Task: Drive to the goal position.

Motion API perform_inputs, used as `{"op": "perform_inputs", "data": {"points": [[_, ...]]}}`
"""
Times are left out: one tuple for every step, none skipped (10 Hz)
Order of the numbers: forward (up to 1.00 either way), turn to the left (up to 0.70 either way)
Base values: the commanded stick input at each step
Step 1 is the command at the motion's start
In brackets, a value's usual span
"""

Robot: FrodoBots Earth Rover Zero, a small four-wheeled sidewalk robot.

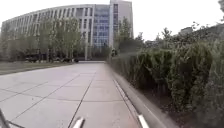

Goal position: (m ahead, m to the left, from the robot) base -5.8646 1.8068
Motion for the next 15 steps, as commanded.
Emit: {"op": "perform_inputs", "data": {"points": [[0.04, 0.00], [0.03, 0.00], [0.00, 0.00], [0.03, 0.00], [0.04, 0.00], [0.04, 0.00], [0.04, 0.00], [0.04, 0.00], [0.04, 0.00], [0.04, 0.00], [0.04, 0.00], [0.04, 0.00], [0.04, 0.00], [0.04, 0.00], [0.04, 0.00]]}}
